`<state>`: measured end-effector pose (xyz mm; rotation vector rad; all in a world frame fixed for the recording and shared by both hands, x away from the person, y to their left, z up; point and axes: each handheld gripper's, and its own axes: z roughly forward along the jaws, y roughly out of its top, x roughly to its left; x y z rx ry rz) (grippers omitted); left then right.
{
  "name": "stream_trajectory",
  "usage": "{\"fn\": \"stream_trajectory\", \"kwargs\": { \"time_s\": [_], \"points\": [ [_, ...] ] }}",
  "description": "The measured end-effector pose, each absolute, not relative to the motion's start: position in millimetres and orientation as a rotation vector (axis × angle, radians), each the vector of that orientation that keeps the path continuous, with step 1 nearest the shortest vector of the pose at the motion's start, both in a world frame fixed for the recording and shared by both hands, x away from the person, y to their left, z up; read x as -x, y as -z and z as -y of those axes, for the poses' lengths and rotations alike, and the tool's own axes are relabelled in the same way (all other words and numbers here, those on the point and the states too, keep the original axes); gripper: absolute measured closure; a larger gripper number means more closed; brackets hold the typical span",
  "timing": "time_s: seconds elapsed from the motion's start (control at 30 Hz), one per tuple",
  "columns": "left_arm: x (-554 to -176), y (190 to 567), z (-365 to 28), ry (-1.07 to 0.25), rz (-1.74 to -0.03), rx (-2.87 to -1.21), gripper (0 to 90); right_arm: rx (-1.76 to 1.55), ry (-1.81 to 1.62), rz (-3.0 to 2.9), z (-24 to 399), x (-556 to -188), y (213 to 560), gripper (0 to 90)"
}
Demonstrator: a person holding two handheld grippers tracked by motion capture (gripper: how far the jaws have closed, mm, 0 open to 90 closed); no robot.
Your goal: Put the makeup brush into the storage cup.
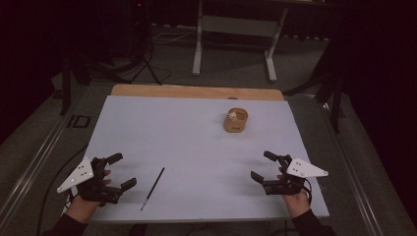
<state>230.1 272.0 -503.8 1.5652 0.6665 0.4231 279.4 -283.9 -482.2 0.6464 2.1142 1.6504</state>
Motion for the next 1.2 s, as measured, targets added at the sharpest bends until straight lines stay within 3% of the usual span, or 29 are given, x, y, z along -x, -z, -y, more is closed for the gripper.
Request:
{"fn": "stream_trajectory", "kwargs": {
  "time_s": [0.77,1.03,1.2],
  "points": [
    [-227,497,-276,-0.396,-0.759,-1.559,0.3,-0.638,-1.663,-2.114,283,-278,481,13.7],
    [-227,483,-276,-0.424,-0.798,-1.572,0.3,-0.623,-1.665,-2.124,282,-278,480,13.8],
    [-230,471,-273,-0.372,-0.822,-1.624,0.3,-0.623,-1.663,-2.132,281,-278,480,13.8]
  ]
}}
